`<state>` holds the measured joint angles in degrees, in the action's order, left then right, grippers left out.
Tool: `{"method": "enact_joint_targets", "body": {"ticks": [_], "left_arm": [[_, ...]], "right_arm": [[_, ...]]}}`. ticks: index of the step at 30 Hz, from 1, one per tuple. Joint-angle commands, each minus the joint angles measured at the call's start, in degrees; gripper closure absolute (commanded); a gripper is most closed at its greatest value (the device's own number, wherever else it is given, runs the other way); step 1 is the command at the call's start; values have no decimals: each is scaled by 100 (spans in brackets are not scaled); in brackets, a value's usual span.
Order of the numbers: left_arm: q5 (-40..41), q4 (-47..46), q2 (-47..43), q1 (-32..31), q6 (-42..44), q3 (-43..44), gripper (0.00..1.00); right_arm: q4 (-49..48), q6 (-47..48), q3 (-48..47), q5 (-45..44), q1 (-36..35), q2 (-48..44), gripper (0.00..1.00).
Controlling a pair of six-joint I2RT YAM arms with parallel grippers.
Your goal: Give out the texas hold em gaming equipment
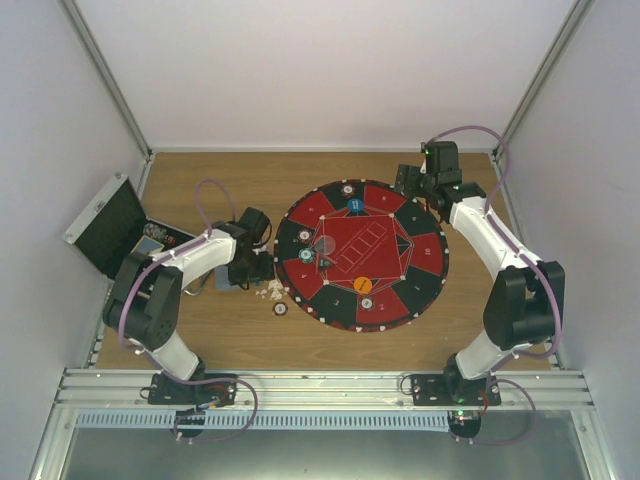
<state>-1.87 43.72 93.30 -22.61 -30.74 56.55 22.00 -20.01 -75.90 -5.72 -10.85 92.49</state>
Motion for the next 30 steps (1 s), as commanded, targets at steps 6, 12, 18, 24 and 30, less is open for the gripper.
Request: {"method": "enact_joint_targets", "body": {"ticks": [6,12,18,24,30], "left_arm": [[20,-251,190,94,-56,39,33],[-14,-285,276,116,-37,64,36],[-13,-328,348,127,-20,99,38],[6,-321,416,134,-2,183,37],[22,-316,464,148,7,263,39]], "right_arm": [[-38,16,-175,-89,49,94,6],[-25,25,-227,-88,49,145,6],[-13,44,-276,-88,56,208,6],[-11,52,-350,-71,53,269,6],[-4,68,-419,-61,55,347,6]]}}
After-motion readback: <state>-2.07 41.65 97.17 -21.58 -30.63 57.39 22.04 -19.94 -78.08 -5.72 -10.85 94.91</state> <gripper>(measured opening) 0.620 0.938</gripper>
